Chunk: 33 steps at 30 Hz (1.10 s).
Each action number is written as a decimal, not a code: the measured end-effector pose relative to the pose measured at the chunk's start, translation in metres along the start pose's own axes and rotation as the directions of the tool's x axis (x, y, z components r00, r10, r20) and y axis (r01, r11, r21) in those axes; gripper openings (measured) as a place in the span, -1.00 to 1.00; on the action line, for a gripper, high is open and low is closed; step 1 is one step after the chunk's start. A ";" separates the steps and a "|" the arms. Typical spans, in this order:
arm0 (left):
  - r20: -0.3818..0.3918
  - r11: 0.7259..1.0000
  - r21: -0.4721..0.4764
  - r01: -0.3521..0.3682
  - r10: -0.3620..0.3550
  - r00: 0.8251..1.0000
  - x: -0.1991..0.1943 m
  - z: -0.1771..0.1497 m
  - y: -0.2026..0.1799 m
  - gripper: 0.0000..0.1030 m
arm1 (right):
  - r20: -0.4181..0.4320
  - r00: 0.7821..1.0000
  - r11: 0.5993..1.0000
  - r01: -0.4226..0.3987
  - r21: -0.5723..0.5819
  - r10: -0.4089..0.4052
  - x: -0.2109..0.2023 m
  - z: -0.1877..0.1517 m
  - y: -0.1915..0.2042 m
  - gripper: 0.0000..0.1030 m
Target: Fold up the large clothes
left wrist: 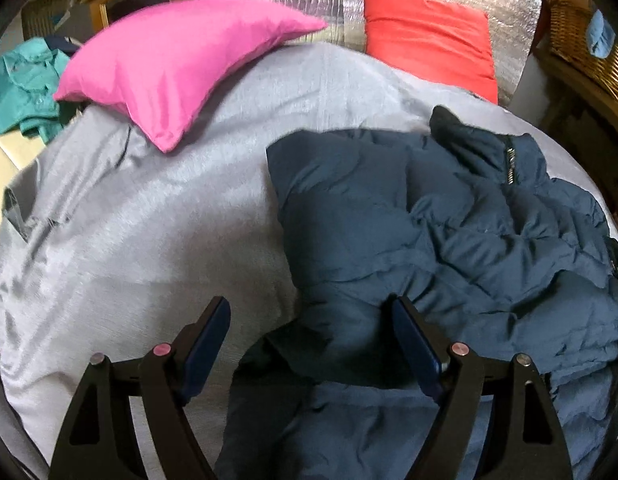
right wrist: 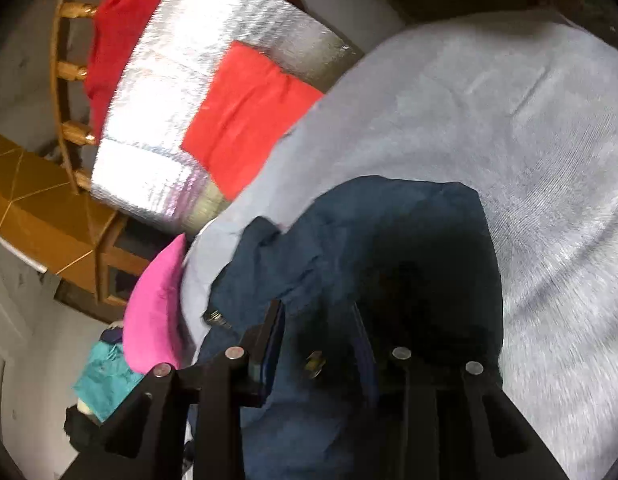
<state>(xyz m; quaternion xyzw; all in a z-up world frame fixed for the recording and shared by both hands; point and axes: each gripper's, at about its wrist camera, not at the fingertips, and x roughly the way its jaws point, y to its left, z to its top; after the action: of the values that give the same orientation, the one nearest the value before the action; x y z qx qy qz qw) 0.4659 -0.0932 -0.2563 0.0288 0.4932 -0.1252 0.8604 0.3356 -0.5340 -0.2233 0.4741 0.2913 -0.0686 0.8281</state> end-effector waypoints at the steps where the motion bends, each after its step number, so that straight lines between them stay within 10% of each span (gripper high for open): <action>1: 0.010 1.000 0.006 -0.002 0.002 1.000 -0.003 0.001 -0.001 0.61 | -0.005 1.000 1.000 0.005 -0.013 -0.005 -0.004 -0.003 0.002 -0.28; 15: 0.025 0.991 0.118 -0.062 0.060 0.998 -0.002 -0.009 -0.015 0.61 | -0.186 0.966 0.979 0.160 -0.126 -0.181 0.002 -0.058 0.003 -0.25; 22: 0.088 0.987 0.144 -0.076 0.064 0.994 -0.015 -0.006 -0.021 0.61 | -0.133 0.990 0.968 0.011 -0.252 -0.046 -0.005 -0.066 0.057 -0.26; 33: 0.086 0.982 0.160 -0.099 0.086 0.993 -0.012 -0.006 -0.025 0.61 | -0.237 0.968 0.967 0.020 -0.253 -0.082 0.038 -0.080 0.056 -0.20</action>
<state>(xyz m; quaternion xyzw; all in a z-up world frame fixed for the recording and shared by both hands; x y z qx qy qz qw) 0.4494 -0.1141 -0.2475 0.1172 0.4453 -0.1261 0.8787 0.3554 -0.4316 -0.2322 0.3636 0.4100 0.0064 0.8365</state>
